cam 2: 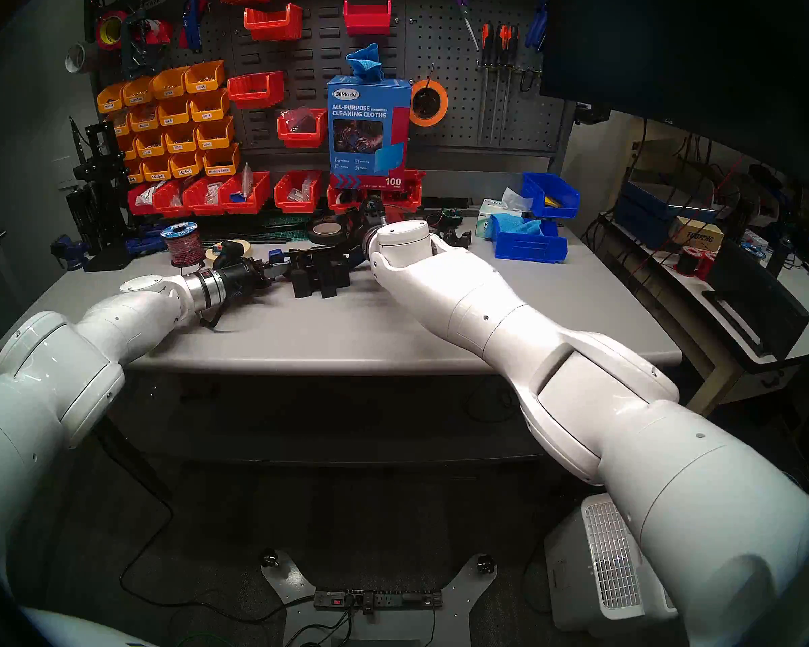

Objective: Clamp the two 3D printed pieces together with the clamp

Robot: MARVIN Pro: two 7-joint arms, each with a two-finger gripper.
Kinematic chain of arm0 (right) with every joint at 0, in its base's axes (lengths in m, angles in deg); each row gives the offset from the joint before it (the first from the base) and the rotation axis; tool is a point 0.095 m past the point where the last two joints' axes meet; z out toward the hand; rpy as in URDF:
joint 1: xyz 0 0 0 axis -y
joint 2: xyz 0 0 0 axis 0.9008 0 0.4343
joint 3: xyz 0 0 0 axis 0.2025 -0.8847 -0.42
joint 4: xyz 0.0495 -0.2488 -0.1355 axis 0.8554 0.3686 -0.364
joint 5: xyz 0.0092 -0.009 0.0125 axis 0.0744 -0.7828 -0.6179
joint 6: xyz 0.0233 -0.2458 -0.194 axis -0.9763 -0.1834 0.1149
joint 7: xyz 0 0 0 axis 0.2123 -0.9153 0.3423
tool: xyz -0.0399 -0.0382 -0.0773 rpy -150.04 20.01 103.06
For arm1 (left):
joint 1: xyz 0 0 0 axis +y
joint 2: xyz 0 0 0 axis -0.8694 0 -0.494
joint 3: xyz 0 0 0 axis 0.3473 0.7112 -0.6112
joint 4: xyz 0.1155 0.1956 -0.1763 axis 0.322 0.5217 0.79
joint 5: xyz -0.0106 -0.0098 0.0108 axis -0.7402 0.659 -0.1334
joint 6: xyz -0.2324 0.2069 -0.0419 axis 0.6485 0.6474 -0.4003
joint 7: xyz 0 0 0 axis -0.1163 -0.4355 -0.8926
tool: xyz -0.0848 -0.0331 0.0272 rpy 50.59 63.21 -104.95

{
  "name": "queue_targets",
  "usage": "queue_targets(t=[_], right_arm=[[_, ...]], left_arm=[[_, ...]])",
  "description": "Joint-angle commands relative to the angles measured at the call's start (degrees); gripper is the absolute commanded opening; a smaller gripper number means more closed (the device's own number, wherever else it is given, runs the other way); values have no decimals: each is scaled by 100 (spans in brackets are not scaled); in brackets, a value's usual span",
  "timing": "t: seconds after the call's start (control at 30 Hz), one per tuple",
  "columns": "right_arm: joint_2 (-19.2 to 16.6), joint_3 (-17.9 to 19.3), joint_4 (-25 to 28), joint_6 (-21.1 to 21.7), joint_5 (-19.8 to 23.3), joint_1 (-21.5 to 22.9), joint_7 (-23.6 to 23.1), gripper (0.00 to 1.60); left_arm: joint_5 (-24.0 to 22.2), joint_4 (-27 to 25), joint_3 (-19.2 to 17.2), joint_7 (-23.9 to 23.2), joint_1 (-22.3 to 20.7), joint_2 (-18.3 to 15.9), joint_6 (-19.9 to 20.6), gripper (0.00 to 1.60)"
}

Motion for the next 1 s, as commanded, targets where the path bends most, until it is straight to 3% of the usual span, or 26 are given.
queue_targets(t=[0.0, 0.3, 0.97], right_arm=[[504, -280, 509, -32, 185, 4, -336, 0], [626, -396, 701, -52, 287, -13, -150, 0], [566, -723, 955, -278, 581, -14, 157, 0]], left_arm=[[-14, -90, -15, -22, -105, 93, -25, 0], [-18, -131, -21, -51, -123, 154, -24, 0], [-19, -103, -60, -194, -233, -120, -52, 0]])
